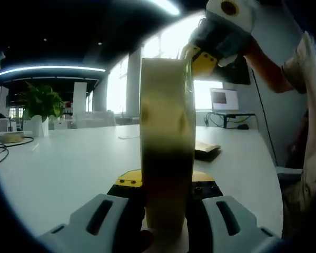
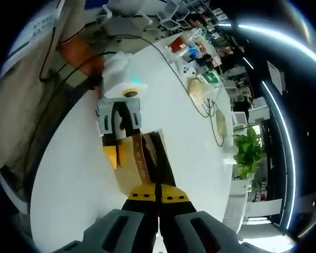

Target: Extract single mask from mask box in order stack masks on table

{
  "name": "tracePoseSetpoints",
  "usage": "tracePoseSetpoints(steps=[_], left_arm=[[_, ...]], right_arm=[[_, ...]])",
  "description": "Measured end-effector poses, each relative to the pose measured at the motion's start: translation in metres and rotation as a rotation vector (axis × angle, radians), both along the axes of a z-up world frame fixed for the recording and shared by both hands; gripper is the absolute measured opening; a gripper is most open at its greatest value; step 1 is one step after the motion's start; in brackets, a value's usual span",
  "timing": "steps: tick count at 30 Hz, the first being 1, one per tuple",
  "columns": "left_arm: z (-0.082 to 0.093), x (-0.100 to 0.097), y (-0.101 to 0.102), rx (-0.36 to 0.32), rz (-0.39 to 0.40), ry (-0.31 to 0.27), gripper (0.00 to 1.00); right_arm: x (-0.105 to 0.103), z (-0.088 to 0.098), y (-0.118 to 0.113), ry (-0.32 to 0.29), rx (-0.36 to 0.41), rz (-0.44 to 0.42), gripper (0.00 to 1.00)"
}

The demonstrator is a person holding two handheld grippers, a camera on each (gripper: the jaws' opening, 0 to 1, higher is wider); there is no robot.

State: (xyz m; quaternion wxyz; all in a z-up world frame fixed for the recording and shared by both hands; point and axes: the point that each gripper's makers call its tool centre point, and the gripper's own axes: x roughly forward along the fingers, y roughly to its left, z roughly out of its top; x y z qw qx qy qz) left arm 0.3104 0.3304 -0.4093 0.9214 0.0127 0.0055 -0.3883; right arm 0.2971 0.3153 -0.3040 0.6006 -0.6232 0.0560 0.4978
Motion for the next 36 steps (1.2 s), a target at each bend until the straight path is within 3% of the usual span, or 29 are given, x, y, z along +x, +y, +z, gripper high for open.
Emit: tracePoseSetpoints(steps=[15,36], left_arm=[[-0.001,0.000,0.000,-0.001,-0.001,0.001,0.19],[0.000,0.000,0.000,-0.005,-0.003,0.002,0.19]], right_arm=[[0.002,0.023,-0.002,-0.025,0.063,-0.027,0.00],[0.007,0.073,-0.006,-0.105,0.140,-0.042,0.00]])
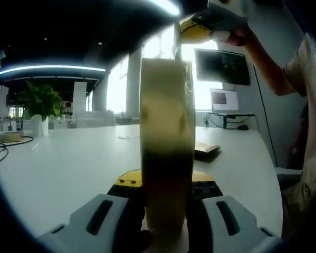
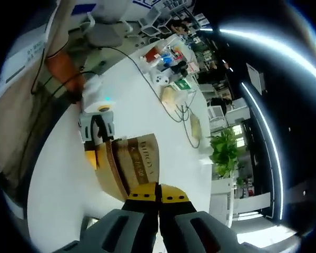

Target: Extract single mask from mask box in order stack masks on table

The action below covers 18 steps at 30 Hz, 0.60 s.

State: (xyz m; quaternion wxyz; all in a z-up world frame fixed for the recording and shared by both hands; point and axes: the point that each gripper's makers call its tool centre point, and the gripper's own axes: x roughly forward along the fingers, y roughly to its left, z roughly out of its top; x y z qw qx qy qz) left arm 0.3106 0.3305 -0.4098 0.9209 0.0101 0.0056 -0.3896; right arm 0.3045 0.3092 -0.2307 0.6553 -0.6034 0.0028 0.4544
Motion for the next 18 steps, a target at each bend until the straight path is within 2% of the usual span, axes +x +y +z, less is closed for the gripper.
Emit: tracePoseSetpoints(steps=[18], left_arm=[[-0.001,0.000,-0.002,0.003,-0.001,-0.001,0.19]], right_arm=[[0.004,0.045,-0.015,-0.090,0.095,-0.040,0.00]])
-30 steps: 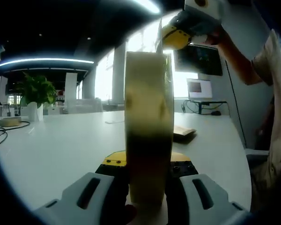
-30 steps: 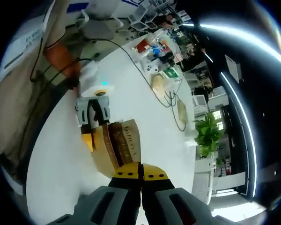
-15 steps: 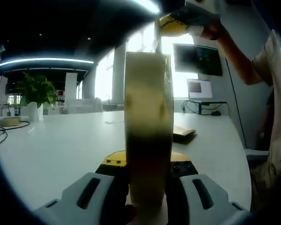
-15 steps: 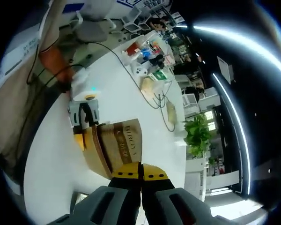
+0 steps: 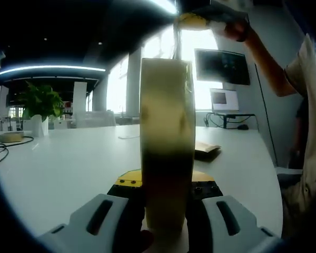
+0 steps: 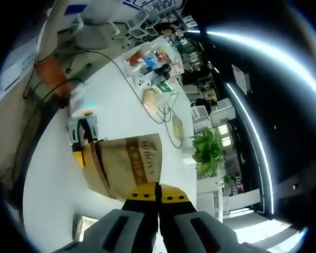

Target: Extract single mask from mask box in order stack masks on table

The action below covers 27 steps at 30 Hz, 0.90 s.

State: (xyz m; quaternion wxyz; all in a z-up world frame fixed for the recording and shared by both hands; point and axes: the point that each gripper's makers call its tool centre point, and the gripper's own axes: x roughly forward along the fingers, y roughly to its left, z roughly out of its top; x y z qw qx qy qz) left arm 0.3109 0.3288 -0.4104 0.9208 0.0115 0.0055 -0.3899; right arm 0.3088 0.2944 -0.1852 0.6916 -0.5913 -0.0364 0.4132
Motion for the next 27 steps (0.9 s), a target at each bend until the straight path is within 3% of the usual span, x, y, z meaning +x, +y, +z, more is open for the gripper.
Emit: tracePoseSetpoints(steps=[7,27], left_arm=[[0.000,0.000,0.000,0.000,-0.001,0.000,0.19],[0.000,0.000,0.001,0.002,-0.002,-0.001,0.19]], right_arm=[[0.003,0.022,-0.009,-0.043,0.042,-0.025,0.00],[0.004,0.050,-0.037,-0.112,0.091,-0.087,0.00]])
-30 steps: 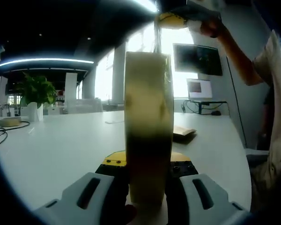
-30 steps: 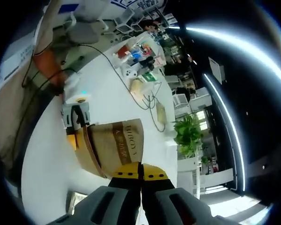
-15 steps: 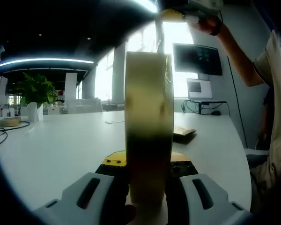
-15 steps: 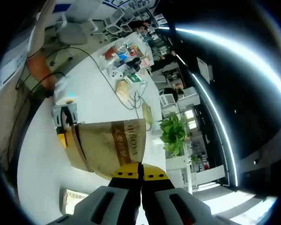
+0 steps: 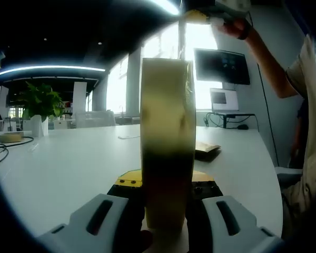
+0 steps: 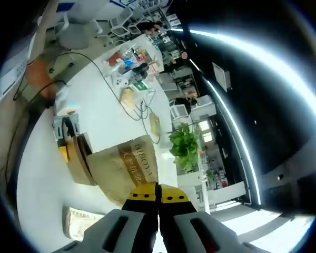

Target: Extract single mask from mask box in order stack masks on table

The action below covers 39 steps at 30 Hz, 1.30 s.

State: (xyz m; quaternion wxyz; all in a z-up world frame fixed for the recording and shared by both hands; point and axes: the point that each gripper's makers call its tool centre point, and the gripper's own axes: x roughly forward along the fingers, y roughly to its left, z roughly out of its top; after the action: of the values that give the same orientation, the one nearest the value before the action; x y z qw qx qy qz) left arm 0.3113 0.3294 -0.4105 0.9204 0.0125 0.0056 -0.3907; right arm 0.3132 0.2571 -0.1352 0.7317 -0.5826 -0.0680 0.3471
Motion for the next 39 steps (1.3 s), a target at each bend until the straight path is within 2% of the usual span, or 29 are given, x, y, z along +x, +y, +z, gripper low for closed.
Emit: tracePoseSetpoints(steps=[7,19,21,31,35,39], left_arm=[[0.000,-0.001,0.000,0.000,0.000,0.000,0.19],[0.000,-0.001,0.000,0.002,0.001,-0.001,0.19],[0.000,-0.002,0.000,0.003,0.001,-0.001,0.19],[-0.001,-0.001,0.001,0.003,0.002,-0.001,0.19],[-0.001,-0.001,0.001,0.003,0.002,-0.001,0.19],[-0.001,-0.001,0.001,0.003,0.002,-0.001,0.19]], right_arm=[[0.005,0.002,-0.027,0.005,0.023,-0.061,0.00],[0.010,-0.018,-0.071,0.057,0.023,-0.171,0.00],[0.011,-0.028,-0.079,0.095,0.022,-0.187,0.00],[0.024,-0.065,-0.105,0.189,0.001,-0.257,0.00],[0.034,-0.085,-0.117,0.245,-0.013,-0.292,0.00],[0.045,-0.100,-0.125,0.273,-0.027,-0.329,0.00]])
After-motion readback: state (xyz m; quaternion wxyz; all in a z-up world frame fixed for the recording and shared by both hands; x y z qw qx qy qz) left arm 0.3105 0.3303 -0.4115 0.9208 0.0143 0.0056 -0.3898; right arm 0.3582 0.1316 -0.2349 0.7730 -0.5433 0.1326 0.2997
